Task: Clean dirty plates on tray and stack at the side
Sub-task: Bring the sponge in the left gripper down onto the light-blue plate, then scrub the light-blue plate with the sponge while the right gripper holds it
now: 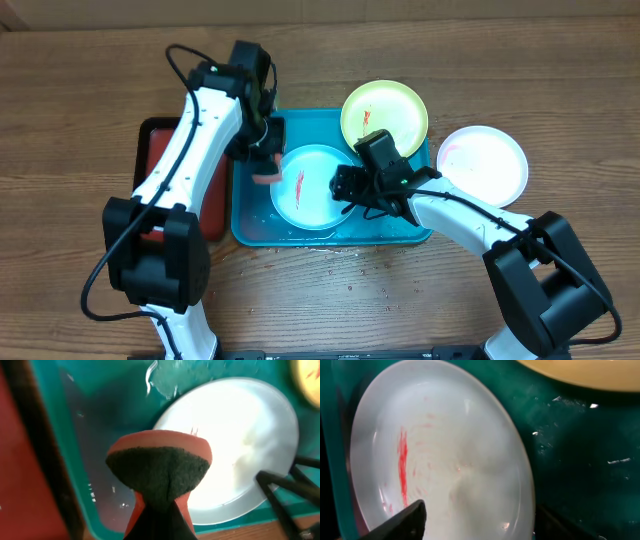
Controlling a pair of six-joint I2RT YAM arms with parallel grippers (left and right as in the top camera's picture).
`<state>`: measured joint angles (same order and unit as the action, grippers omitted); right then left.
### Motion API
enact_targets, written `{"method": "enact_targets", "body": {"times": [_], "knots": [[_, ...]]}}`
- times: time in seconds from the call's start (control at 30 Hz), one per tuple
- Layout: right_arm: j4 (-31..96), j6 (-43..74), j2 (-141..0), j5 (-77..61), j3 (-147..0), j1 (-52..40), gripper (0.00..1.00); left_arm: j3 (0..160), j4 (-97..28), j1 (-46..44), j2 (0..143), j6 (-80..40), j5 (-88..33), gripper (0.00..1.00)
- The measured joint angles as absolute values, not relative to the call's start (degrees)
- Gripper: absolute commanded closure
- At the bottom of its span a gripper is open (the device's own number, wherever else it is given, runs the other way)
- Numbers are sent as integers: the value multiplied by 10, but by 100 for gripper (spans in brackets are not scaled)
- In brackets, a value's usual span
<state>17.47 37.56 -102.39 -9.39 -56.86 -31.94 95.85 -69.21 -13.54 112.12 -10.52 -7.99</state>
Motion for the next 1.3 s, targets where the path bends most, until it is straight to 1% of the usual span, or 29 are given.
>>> {"method": "enact_targets", "body": {"times": [0.07, 0.13, 0.23, 0.27, 0.37, 0.43, 0.5, 0.63, 0.7, 0.73, 0.8, 0.93, 1.03, 1.1, 1.3], "knots": [[176, 373, -1024, -96, -568, -319, 48, 933, -675, -135, 1121, -100, -88, 96], [176, 372, -1024, -97, -568, -319, 55, 911, -657, -136, 1121, -95, -95, 96], [176, 367, -1024, -97, -568, -319, 67, 890, -633, -142, 1121, -85, -103, 96], [176, 366, -1024, -96, -568, -319, 73, 887, -626, -144, 1121, -83, -104, 96], [176, 370, -1024, -97, -568, -319, 82, 882, -607, -150, 1121, -76, -105, 96], [176, 373, -1025, -97, -568, -319, 89, 877, -592, -154, 1121, -73, -106, 96], [176, 383, -1030, -97, -568, -319, 93, 869, -582, -158, 1121, -73, -105, 96], [174, 392, -1037, -98, -568, -319, 96, 858, -576, -162, 1121, -88, -100, 95], [174, 397, -1037, -99, -568, -319, 95, 857, -577, -162, 1121, -101, -89, 96], [174, 399, -1037, -99, -568, -319, 94, 857, -579, -162, 1121, -107, -82, 96], [173, 405, -1038, -101, -568, -319, 85, 857, -585, -162, 1121, -121, -70, 96], [171, 411, -1038, -103, -568, -319, 83, 857, -591, -162, 1121, -143, -55, 96], [166, 415, -1044, -103, -568, -319, 89, 856, -590, -162, 1121, -154, -51, 96], [163, 418, -1051, -105, -568, -319, 96, 854, -582, -162, 1121, -158, -49, 96], [160, 420, -1056, -110, -568, -319, 96, 837, -544, -162, 1121, -162, -46, 96]]}}
